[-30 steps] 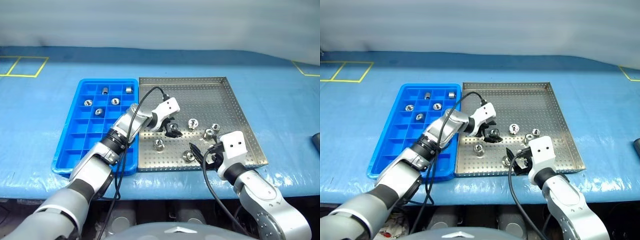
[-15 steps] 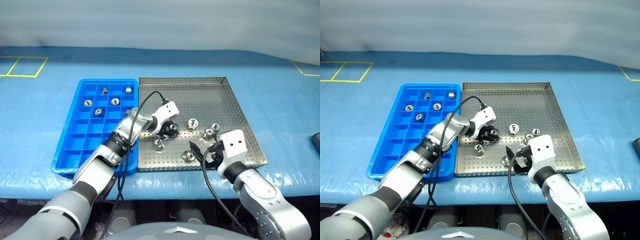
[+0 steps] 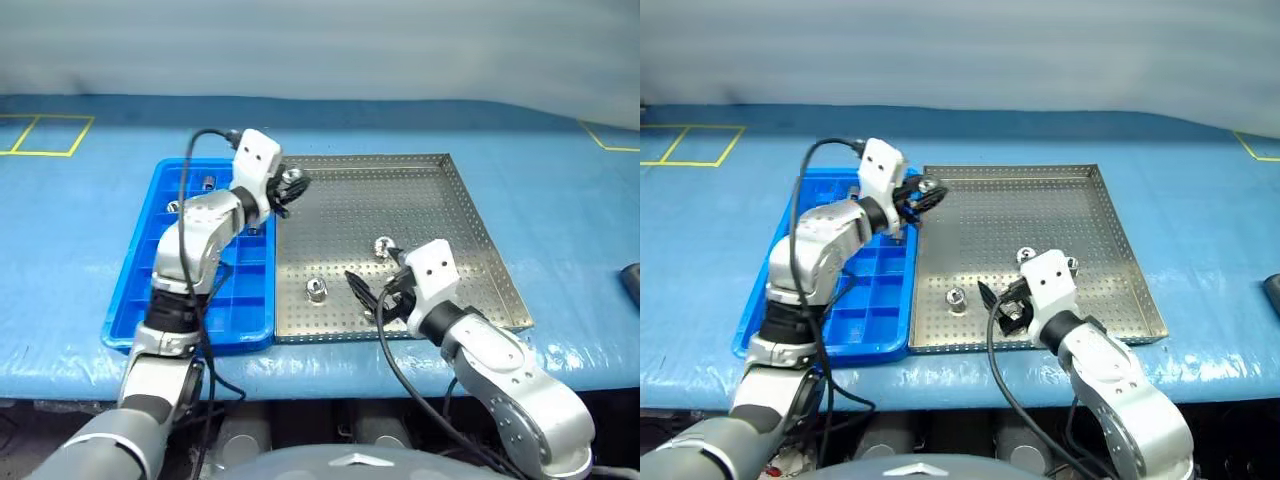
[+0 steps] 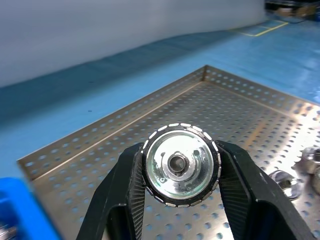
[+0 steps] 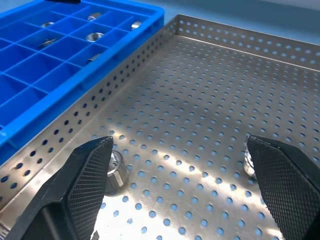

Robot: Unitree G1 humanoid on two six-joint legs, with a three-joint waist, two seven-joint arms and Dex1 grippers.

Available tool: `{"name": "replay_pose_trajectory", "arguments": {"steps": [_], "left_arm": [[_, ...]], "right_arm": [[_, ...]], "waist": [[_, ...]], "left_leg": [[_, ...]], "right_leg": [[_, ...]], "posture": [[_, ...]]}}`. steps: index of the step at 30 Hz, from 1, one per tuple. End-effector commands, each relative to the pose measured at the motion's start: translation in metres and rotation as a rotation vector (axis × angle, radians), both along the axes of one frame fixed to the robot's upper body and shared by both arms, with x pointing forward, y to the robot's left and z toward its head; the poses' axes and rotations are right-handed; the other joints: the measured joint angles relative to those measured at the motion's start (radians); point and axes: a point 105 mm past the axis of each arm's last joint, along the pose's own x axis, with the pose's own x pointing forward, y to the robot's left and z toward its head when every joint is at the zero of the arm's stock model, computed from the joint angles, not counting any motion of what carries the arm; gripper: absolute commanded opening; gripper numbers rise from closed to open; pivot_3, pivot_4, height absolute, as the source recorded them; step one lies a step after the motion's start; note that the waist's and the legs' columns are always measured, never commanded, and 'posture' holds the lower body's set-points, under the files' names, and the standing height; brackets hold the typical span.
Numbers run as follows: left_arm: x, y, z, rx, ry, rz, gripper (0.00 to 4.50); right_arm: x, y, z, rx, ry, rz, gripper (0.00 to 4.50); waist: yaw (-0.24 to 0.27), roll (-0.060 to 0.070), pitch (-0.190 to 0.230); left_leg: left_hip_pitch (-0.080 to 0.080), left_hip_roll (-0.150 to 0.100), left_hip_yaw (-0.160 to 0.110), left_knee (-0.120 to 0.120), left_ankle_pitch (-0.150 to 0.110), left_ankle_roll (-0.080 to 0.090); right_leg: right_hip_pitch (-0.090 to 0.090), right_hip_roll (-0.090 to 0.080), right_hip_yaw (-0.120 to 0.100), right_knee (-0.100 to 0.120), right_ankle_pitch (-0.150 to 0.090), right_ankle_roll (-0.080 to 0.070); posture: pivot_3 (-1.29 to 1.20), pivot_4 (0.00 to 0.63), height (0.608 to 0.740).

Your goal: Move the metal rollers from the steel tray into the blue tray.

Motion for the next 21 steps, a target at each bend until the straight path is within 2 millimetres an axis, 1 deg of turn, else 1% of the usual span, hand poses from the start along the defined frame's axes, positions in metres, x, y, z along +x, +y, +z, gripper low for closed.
{"name": "replay_pose_trajectory", "arguments": {"steps": [1, 7, 11, 14, 19, 21], "left_arm": [[-0.01, 0.029, 0.016, 0.012, -0.093, 0.175, 1.78], [-0.025, 0.076, -0.007, 0.06, -0.055, 0.463, 1.78], [-0.036, 0.096, -0.017, 0.074, -0.031, 0.59, 1.78], [-0.042, 0.106, -0.024, 0.074, -0.006, 0.658, 1.78], [-0.053, 0.116, -0.037, 0.09, 0.046, 0.753, 1.78], [-0.06, 0.118, -0.045, 0.095, 0.083, 0.773, 1.78]], "right_arm": [[0.001, 0.015, 0.011, 0.008, -0.046, 0.098, 4.5], [0.003, 0.026, 0.012, 0.001, -0.046, 0.177, 4.5], [0.002, 0.033, 0.012, -0.001, -0.042, 0.229, 4.5], [0.002, 0.037, 0.011, -0.004, -0.04, 0.251, 4.5], [0.002, 0.038, 0.01, -0.008, -0.031, 0.268, 4.5], [0.002, 0.038, 0.009, -0.01, -0.026, 0.273, 4.5]], "waist": [[0.007, 0.0, 0.0], [0.041, -0.001, 0.0], [0.055, -0.001, 0.0], [0.063, -0.001, 0.0], [0.073, -0.001, 0.0], [0.075, -0.001, 0.0]], "left_leg": [[0.0, 0.0, 0.0, 0.0, 0.0, 0.0], [-0.001, -0.001, -0.001, 0.0, 0.0, 0.0], [-0.001, -0.001, -0.001, 0.001, 0.0, 0.0], [-0.001, -0.001, -0.001, 0.001, 0.0, 0.0], [-0.001, -0.001, -0.002, 0.0, 0.0, 0.0], [-0.001, -0.001, -0.002, 0.0, 0.0, 0.0]], "right_leg": [[0.0, 0.0, 0.0, 0.0, 0.0, 0.0], [0.0, -0.001, -0.001, -0.001, 0.0, 0.0], [0.001, -0.001, -0.001, -0.001, 0.0, 0.0], [0.0, -0.001, -0.001, -0.001, 0.0, 0.0], [0.001, -0.001, -0.002, -0.001, 0.0, 0.0], [0.001, -0.001, -0.002, -0.001, 0.0, 0.0]], "posture": [[0.15, 0.15, 0.74], [0.2, 0.15, 0.74], [0.23, 0.15, 0.74], [0.24, 0.15, 0.74], [0.26, 0.15, 0.74], [0.26, 0.15, 0.74]]}}
